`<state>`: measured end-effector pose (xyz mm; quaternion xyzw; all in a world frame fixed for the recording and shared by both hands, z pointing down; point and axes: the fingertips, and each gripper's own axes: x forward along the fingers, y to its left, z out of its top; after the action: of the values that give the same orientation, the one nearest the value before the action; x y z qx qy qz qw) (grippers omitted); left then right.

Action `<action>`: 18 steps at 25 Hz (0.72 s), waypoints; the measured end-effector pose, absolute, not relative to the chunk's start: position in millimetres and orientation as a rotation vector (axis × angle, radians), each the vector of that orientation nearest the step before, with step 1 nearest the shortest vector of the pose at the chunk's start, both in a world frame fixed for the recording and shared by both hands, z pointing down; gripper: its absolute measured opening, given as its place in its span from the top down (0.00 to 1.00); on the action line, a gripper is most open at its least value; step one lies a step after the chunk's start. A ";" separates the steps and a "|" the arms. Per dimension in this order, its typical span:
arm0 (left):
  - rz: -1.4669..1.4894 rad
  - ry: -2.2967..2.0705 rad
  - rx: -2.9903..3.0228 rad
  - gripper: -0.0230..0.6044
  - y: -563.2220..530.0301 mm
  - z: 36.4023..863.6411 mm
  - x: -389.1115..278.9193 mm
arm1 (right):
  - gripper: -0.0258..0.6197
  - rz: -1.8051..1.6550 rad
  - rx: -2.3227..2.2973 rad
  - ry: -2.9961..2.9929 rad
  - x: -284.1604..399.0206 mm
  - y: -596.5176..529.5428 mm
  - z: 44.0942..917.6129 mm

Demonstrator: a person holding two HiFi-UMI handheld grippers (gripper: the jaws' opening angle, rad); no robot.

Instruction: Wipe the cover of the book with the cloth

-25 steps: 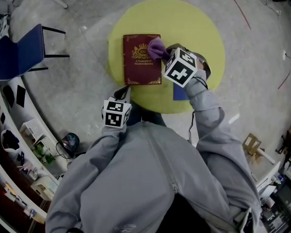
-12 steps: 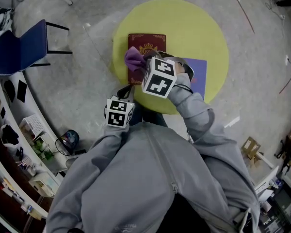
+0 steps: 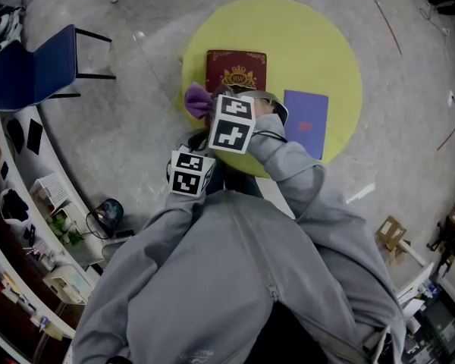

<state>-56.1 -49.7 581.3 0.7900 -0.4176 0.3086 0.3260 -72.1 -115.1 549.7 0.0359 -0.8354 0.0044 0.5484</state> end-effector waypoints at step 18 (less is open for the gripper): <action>0.810 -1.080 2.066 0.93 -48.0 583.5 -55.9 | 0.82 0.090 0.122 -1.980 -50.9 -112.5 564.3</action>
<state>-55.9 -48.0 583.5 0.7902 -0.4131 0.3097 0.3302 -50.9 -112.5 564.3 0.0515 -0.8352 0.0380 0.5462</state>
